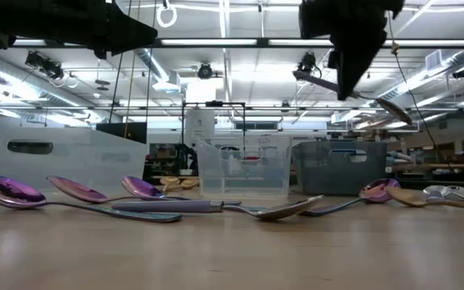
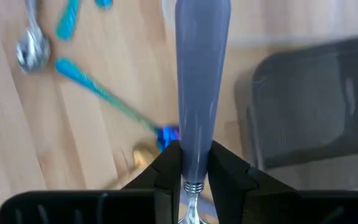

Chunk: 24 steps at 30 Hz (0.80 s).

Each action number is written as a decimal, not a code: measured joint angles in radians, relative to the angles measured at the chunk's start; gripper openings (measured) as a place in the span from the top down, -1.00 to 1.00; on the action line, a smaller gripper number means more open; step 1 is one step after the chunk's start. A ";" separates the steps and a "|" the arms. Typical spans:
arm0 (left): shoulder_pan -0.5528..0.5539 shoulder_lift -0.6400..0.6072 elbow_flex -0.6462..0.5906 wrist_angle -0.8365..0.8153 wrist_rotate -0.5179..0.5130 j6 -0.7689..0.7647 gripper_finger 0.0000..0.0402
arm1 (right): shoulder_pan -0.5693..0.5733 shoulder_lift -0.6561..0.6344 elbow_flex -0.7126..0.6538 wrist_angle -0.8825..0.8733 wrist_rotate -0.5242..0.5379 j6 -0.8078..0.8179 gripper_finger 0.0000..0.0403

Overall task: Sort silverware by color (type)
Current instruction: Put the purple spoon into the black bin

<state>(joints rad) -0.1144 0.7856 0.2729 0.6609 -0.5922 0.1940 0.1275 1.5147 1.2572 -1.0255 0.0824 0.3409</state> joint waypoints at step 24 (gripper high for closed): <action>0.000 0.000 0.175 -0.442 -0.017 -0.276 0.07 | -0.200 -0.101 0.000 0.074 0.205 0.025 0.64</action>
<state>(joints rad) -0.1143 0.7855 0.4475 0.2190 -0.6090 -0.0820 -0.0726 1.4132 1.2572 -0.9512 0.2878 0.3663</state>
